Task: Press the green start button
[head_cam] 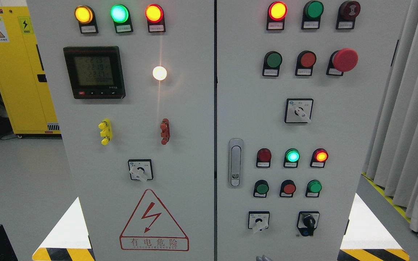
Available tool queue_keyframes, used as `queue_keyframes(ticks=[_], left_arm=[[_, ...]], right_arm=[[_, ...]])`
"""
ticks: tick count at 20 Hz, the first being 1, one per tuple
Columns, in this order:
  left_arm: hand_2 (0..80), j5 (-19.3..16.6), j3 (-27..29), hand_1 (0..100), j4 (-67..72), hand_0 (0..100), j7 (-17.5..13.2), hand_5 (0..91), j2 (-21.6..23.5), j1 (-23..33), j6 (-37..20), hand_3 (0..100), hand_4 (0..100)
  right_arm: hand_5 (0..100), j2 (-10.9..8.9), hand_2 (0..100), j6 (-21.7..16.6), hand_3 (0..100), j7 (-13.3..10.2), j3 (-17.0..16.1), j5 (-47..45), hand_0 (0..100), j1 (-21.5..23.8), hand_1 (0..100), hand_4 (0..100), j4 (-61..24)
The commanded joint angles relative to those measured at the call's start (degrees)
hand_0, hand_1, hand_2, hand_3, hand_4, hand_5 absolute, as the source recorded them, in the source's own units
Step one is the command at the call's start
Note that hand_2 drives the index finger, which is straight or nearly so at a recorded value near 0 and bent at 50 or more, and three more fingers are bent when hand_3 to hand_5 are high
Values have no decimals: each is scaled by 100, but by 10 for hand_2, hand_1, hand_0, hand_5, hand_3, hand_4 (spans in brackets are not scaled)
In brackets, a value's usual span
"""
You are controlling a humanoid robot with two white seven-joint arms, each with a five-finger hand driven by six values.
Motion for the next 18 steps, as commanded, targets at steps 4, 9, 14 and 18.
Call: queue_keyframes(ticks=[4,9,14,18], left_arm=[[0,0,0,556,-6,120,2,0,0,0,4,0,0],[0,0,0,556,2,120,2,0,0,0,4,0,0],[0,0,0,556,2,120,2,0,0,0,4,0,0],[0,0,0,556,-6,120,2,0,0,9,4,0,0]], right_arm=[[242,-1,0,-2,200,1,-9,-4,332,-7,598,301,12],[244,-1,0,15,200,1,-35,171,332,-33,601,306,12],[382,-1,0,-11,312,-139,-553,1611,382,-393,727,462,12],[801,-10,0,-2,612,-175,-975,2805,450,-937,810,777,47]])
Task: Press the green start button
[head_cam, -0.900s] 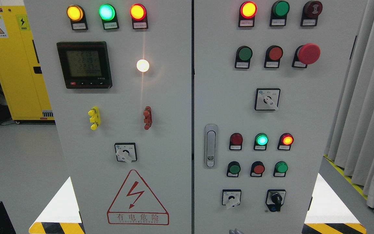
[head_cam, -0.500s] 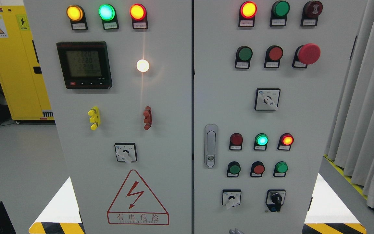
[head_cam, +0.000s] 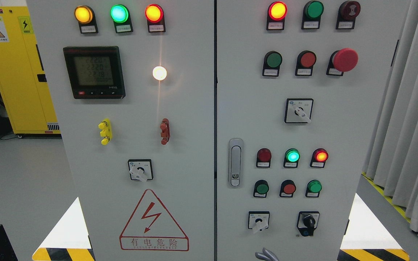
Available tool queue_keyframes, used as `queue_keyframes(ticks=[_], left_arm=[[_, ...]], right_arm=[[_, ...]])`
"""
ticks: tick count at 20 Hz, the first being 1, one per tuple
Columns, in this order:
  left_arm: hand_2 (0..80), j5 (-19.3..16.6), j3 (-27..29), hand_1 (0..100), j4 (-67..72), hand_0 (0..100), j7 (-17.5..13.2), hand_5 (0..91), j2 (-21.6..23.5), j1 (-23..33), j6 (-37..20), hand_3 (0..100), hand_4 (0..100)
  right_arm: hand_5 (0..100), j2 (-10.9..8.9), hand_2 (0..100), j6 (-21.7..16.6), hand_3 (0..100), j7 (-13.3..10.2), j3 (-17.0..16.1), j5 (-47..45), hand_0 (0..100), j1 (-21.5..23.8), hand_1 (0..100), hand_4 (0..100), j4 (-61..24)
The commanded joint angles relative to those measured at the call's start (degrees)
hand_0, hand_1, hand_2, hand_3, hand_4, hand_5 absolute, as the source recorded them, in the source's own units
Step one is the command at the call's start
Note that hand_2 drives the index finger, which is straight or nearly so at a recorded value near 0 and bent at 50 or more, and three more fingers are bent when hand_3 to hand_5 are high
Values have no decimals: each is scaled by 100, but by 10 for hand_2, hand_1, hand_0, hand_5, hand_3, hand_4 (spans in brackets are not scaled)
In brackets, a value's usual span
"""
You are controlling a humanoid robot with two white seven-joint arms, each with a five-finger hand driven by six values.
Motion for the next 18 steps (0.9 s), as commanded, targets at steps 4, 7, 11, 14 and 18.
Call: queue_keyframes(ticks=[4,7,11,14,18], left_arm=[[0,0,0,556,2,120,2,0,0,0,4,0,0],[0,0,0,556,-6,120,2,0,0,0,4,0,0],[0,0,0,556,-6,120,2,0,0,0,4,0,0],[0,0,0,556,2,120,2,0,0,0,4,0,0],[0,0,0,556,2,120,2,0,0,0,4,0,0]], right_arm=[[970,-9,0,32,862,-62,-770,2539,525,-1324,869,962,402],[994,0,0,50,898,-53,-770,2812,548,-1694,890,993,692],[1000,0,0,41,905,-44,-779,2954,565,-1800,890,995,939],[1000,0,12,41,905,-53,-779,2954,570,-1888,890,991,1132],[1000,0,20,41,903,-62,-779,2945,577,-1985,886,995,1361]])
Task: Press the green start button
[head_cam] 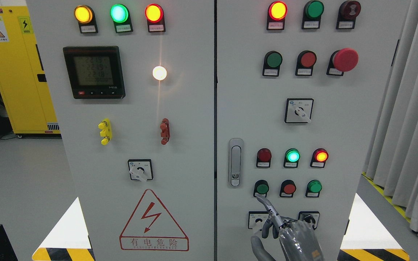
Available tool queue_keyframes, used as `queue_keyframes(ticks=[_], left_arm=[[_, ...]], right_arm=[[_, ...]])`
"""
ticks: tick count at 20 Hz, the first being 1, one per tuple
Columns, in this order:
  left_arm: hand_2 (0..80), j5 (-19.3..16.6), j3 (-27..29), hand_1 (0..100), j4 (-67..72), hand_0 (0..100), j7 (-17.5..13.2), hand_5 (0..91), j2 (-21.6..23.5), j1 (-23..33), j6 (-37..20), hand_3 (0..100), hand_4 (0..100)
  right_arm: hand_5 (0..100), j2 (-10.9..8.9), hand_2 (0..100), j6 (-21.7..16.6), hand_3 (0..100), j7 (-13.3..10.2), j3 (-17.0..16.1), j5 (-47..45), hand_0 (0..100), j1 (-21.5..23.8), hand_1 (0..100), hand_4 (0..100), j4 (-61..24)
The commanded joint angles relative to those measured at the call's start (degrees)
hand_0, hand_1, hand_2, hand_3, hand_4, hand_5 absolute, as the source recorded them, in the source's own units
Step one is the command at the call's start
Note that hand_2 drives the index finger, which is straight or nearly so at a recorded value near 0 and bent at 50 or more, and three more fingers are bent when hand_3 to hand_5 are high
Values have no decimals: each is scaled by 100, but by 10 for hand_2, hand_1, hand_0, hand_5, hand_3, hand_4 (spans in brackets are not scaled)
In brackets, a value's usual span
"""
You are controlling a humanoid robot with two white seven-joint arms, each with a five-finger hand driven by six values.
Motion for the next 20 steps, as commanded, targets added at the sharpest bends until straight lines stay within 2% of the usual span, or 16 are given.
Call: queue_keyframes(ticks=[1,12,20], left_arm=[[0,0,0,556,-6,120,2,0,0,-2,4,0,0],[0,0,0,556,2,120,2,0,0,-2,4,0,0],[0,0,0,556,2,120,2,0,0,-2,4,0,0]], right_arm=[[1000,1,21,5,904,-11,-158,156,577,-264,885,995,656],[984,10,20,5,875,-91,-202,112,662,-343,869,958,1061],[973,10,21,14,861,-64,-220,94,683,-422,861,951,1105]])
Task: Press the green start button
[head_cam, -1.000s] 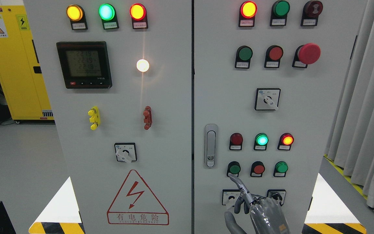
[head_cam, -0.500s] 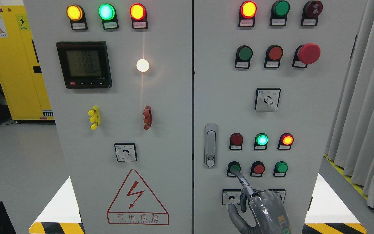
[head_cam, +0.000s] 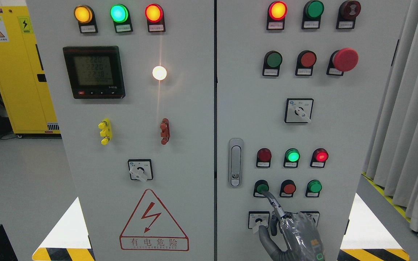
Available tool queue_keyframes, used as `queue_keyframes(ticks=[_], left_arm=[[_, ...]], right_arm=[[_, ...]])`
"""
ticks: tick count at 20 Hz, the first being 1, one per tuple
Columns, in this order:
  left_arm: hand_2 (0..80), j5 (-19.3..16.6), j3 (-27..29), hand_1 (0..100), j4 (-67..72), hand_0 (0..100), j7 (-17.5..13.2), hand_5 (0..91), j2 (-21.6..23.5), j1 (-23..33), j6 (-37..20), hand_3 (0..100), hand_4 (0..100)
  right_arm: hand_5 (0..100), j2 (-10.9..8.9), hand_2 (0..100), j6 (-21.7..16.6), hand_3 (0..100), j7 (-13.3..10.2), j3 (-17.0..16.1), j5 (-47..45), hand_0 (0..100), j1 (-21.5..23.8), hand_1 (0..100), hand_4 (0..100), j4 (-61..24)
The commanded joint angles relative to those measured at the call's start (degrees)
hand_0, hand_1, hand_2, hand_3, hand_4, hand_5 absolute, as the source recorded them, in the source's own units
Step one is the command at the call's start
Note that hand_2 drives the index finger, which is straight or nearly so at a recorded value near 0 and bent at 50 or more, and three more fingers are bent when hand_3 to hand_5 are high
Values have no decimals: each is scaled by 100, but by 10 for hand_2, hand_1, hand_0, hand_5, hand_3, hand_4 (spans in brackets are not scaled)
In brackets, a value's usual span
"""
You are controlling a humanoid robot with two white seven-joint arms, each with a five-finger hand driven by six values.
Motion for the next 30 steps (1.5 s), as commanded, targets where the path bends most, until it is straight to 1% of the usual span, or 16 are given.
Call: queue_keyframes(ticks=[1,12,18,19,22,27,29,30], left_arm=[[0,0,0,556,3,120,2,0,0,-2,4,0,0],[0,0,0,556,-6,120,2,0,0,-2,4,0,0],[0,0,0,556,-6,120,2,0,0,-2,4,0,0],[0,0,0,556,3,120,2,0,0,-2,4,0,0],[0,0,0,556,3,120,2,0,0,-2,4,0,0],[0,0,0,556,3,120,2,0,0,-2,4,0,0],[0,0,0,556,3,120,2,0,0,7,4,0,0],[0,0,0,556,3,120,2,0,0,-1,4,0,0]], right_arm=[[973,3,21,13,860,43,-53,-18,686,-57,861,950,259],[972,11,22,13,858,61,-53,-27,698,-163,858,947,206],[972,38,28,-4,858,0,-71,-44,700,-119,858,946,22],[972,46,29,-22,858,-62,-71,-44,700,-102,858,946,-57],[973,47,36,-22,858,-132,-45,-62,705,144,859,945,-452],[974,55,45,-57,855,-159,8,-79,739,302,864,946,-708],[972,64,45,-74,853,-150,43,-393,764,417,866,947,-770],[964,73,47,-66,849,-115,130,-787,792,478,865,938,-822]])
